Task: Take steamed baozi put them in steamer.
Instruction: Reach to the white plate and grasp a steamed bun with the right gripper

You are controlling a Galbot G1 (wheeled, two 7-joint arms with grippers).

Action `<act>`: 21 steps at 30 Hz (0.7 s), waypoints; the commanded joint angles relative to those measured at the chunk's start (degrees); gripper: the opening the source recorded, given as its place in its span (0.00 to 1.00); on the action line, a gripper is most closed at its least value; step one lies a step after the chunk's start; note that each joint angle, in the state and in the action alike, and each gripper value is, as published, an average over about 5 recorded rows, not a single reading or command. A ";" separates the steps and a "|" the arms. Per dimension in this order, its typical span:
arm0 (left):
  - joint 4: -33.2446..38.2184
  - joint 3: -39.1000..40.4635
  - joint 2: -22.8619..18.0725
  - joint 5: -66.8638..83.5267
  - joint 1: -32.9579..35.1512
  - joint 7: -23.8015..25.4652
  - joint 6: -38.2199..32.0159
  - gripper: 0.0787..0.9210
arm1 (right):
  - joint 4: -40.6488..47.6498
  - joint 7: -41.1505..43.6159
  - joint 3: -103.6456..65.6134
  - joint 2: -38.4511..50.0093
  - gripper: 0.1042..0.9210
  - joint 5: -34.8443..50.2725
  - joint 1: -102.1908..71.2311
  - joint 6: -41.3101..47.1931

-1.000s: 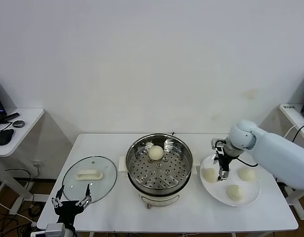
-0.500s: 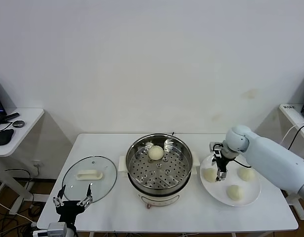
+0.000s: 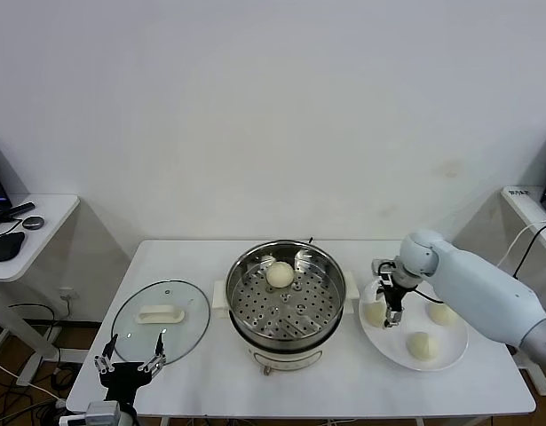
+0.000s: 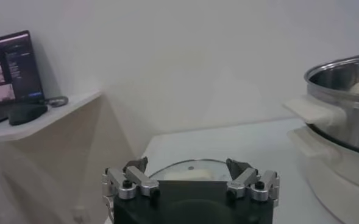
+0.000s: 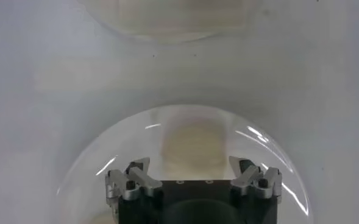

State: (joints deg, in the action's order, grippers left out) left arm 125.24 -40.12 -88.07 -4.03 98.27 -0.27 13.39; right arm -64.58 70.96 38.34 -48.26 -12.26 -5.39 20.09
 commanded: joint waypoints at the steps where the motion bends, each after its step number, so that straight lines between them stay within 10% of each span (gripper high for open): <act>1: -0.11 0.03 0.05 -0.12 -0.03 0.05 -0.01 0.88 | 1.49 0.10 -0.28 -0.69 0.88 -0.63 -0.35 -0.84; 10: -0.93 0.07 0.06 -0.04 -0.53 0.05 -0.05 0.88 | 2.57 0.57 -0.29 -1.15 0.85 -0.41 -0.41 -1.75; 21: -1.56 0.34 -0.33 0.03 -1.53 -0.05 -0.06 0.88 | 2.70 0.69 -0.48 -0.67 0.49 0.91 -0.04 -2.33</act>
State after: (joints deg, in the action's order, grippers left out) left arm 123.76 -39.80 -88.44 -3.97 96.74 -0.32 13.32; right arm -62.40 71.67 37.80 -48.58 -11.26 -5.18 18.17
